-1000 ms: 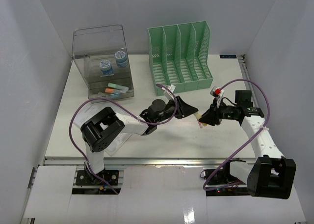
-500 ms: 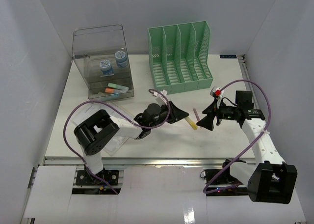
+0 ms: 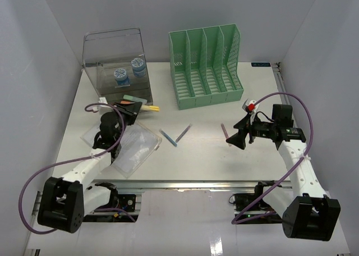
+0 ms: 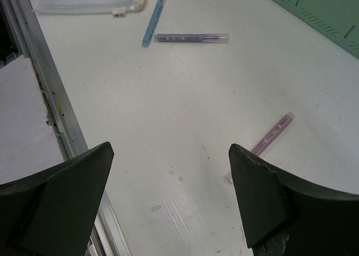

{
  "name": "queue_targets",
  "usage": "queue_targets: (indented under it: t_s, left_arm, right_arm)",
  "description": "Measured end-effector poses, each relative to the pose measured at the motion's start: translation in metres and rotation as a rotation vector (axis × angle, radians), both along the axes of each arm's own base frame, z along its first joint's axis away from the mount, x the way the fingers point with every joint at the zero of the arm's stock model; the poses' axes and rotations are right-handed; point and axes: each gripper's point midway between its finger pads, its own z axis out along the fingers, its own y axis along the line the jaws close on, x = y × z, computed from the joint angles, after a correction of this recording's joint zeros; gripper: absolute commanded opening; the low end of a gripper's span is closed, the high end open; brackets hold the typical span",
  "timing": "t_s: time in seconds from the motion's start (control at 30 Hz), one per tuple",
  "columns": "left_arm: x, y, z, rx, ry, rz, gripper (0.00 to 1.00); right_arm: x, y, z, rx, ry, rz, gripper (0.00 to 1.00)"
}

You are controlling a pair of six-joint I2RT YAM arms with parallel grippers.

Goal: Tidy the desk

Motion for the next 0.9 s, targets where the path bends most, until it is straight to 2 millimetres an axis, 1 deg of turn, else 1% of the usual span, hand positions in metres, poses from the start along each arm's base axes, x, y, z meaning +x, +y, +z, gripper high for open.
queue_targets:
  t_s: [0.07, 0.13, 0.2, 0.3, 0.33, 0.37, 0.4, 0.5, 0.57, 0.67, 0.77, 0.83, 0.9]
  left_arm:
    - [0.009, 0.036, 0.000, -0.021, 0.020, 0.100, 0.00]
    - [0.019, 0.066, -0.007, -0.038, 0.061, 0.185, 0.01]
    - [0.028, 0.086, -0.018, -0.064, 0.115, 0.235, 0.05]
    - [0.043, 0.103, -0.030, -0.101, 0.181, 0.273, 0.16]
    - [0.049, 0.107, -0.033, -0.111, 0.197, 0.283, 0.28]
    - [0.055, 0.110, -0.033, -0.118, 0.206, 0.286, 0.47]
    - [0.061, 0.111, -0.033, -0.125, 0.213, 0.286, 0.56]
    - [0.073, 0.111, -0.026, -0.136, 0.211, 0.275, 0.75]
    - [0.079, 0.110, -0.019, -0.138, 0.204, 0.267, 0.82]
    - [0.083, 0.109, -0.007, -0.134, 0.181, 0.254, 0.84]
    - [0.081, 0.110, -0.003, -0.133, 0.171, 0.243, 0.83]
    - [0.078, 0.112, -0.001, -0.129, 0.165, 0.236, 0.82]
    - [0.072, 0.114, 0.003, -0.113, 0.150, 0.225, 0.77]
  right_arm:
    - [0.000, 0.000, 0.000, -0.003, 0.001, -0.003, 0.90]
    - [0.001, -0.001, -0.001, -0.004, 0.001, -0.007, 0.90]
    - [0.001, -0.002, -0.001, -0.005, 0.001, -0.010, 0.90]
    - [0.001, -0.003, -0.003, -0.006, 0.005, -0.015, 0.90]
    - [0.001, -0.003, -0.004, -0.006, 0.008, -0.017, 0.90]
    - [0.001, -0.004, -0.005, -0.007, 0.011, -0.019, 0.90]
    - [0.001, -0.004, -0.005, -0.007, 0.013, -0.021, 0.90]
    - [0.002, -0.006, -0.005, -0.007, 0.013, -0.027, 0.90]
    - [0.002, -0.006, -0.005, -0.007, 0.013, -0.030, 0.90]
    - [0.002, -0.007, -0.005, -0.007, 0.014, -0.033, 0.90]
    - [0.003, -0.008, -0.005, -0.006, 0.013, -0.036, 0.90]
    - [0.003, -0.008, -0.005, -0.006, 0.013, -0.037, 0.90]
    - [0.003, -0.008, -0.005, -0.006, 0.013, -0.038, 0.90]
